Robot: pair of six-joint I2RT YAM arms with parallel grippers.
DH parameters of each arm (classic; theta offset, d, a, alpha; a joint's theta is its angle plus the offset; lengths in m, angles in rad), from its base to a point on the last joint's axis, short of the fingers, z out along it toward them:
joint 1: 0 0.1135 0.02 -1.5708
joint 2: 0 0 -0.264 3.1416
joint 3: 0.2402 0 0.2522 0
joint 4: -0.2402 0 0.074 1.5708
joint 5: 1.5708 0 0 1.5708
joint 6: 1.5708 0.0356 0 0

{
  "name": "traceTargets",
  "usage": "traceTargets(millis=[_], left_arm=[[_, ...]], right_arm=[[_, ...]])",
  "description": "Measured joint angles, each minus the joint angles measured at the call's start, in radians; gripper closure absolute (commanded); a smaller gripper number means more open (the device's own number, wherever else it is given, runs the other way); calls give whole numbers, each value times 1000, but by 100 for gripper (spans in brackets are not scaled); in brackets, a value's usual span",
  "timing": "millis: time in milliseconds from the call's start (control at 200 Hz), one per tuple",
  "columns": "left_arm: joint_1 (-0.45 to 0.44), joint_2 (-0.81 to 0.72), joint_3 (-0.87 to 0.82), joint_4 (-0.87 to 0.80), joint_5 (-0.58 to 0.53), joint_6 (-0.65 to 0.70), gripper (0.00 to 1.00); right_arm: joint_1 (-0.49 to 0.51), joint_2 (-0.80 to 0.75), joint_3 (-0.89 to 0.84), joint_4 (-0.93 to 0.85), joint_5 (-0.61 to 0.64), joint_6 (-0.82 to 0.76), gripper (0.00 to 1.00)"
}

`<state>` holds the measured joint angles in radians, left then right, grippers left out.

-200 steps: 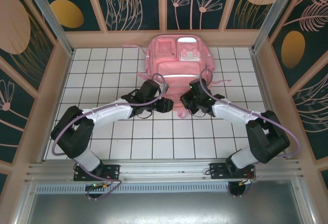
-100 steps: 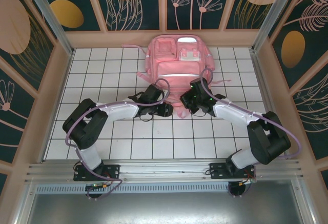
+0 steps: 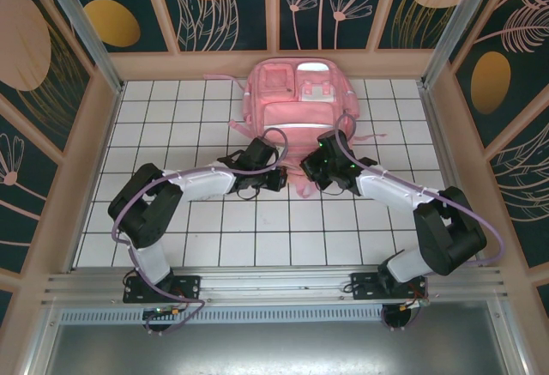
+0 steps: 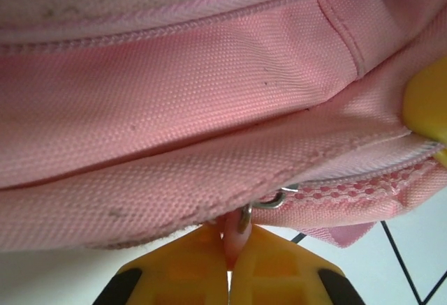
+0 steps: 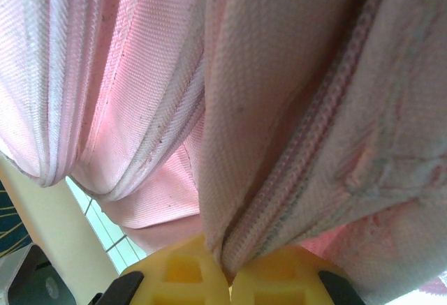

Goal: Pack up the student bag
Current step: Zip the student bag at the center of the table.

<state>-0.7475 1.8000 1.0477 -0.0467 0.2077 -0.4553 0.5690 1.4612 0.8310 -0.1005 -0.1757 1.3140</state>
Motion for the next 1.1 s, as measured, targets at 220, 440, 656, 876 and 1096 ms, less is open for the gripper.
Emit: traceTargets(millis=[220, 440, 656, 876, 1096], left_arm=[[-6, -48, -35, -5, -23, 0, 100], [0, -127, -100, -10, -69, -1, 100], [40, -129, -105, -19, -96, -1, 100], [92, -79, -24, -64, -113, -1, 100], [143, -3, 50, -89, -130, -1, 100]], right_arm=[[-1, 0, 5, -13, 14, -41, 100], [-31, -3, 9, -32, 8, -99, 100], [-80, -26, 9, -66, -32, -185, 100], [-135, -81, 8, -111, -62, -338, 100], [-241, -173, -19, -171, -63, -455, 100]])
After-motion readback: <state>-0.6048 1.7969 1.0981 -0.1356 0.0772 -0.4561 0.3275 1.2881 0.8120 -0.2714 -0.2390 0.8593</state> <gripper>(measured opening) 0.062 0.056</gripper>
